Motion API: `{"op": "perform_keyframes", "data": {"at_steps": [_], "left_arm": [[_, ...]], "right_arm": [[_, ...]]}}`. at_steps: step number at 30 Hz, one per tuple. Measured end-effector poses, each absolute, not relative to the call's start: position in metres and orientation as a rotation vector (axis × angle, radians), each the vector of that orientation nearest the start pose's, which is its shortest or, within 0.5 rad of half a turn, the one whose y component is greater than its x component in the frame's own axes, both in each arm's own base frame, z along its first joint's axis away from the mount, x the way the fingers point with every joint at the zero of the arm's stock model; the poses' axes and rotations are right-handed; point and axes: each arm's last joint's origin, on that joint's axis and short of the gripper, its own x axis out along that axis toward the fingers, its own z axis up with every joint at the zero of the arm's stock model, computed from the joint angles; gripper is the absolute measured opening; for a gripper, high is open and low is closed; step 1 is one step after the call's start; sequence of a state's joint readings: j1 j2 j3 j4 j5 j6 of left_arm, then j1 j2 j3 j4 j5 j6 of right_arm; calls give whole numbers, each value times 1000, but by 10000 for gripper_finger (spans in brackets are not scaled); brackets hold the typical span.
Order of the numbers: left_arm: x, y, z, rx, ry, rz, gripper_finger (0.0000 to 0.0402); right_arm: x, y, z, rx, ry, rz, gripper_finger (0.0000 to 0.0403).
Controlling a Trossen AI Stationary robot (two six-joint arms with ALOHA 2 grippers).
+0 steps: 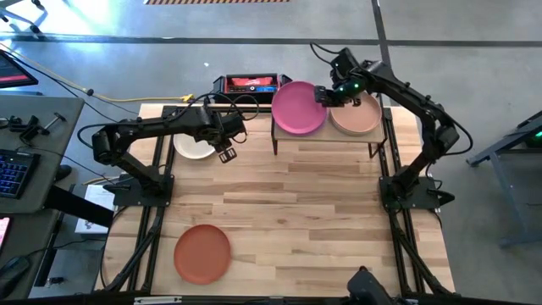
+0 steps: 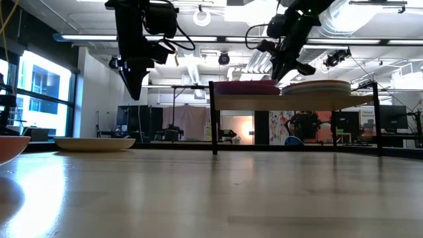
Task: Place and stack plates onto a shelf
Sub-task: Stack the pink plate on top of the purple stacked plates on the shelf
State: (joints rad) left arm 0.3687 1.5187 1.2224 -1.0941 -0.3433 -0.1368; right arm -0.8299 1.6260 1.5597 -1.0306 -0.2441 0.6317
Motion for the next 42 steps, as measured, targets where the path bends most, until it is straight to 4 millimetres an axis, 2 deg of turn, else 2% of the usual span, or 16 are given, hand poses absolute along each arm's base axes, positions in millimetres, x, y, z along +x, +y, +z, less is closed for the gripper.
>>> {"op": "perform_keyframes", "data": {"at_steps": [14, 42], "left_arm": [[253, 108, 260, -127, 1373, 687, 120], [253, 108, 260, -128, 1372, 688, 120]], "right_arm": [[223, -236, 319, 1137, 853, -873, 0], [224, -237, 320, 1084, 852, -840, 1]]}}
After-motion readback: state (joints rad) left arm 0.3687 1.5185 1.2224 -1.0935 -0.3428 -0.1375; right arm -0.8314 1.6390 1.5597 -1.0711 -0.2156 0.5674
